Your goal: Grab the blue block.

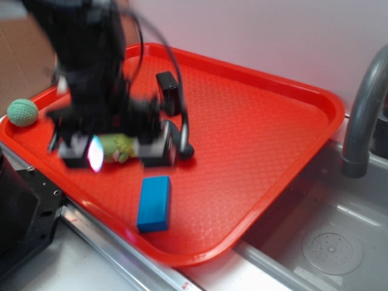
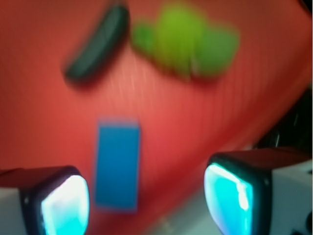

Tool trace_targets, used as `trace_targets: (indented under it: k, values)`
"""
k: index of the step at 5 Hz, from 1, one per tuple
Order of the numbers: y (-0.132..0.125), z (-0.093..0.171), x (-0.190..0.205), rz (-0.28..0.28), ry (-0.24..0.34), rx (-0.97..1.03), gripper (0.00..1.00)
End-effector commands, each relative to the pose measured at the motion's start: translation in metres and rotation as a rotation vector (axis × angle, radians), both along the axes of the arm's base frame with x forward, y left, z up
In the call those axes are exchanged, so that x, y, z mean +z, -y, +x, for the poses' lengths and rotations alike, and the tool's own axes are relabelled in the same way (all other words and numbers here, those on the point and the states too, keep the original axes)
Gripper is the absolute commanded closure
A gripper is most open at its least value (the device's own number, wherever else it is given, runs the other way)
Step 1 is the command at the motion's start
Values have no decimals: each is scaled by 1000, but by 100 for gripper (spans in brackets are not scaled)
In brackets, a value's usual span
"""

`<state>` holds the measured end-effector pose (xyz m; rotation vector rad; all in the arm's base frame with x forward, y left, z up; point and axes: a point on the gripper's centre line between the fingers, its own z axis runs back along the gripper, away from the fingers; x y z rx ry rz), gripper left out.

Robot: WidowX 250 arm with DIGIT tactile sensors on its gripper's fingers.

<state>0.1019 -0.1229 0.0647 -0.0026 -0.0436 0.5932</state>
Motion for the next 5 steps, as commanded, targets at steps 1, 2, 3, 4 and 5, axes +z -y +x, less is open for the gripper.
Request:
trace_targets:
  k: [1,2,3,4,5]
  values:
    - [5,22,-27,-67,4,-45,0]
    - [2,33,-26,-57,-12,-62,0]
    - [-4,42,-30,-70,-25,-66,0]
    - [-2,46,-36,-68,-51,-76,0]
    - [1,43,-47,-81,-86,-83,0]
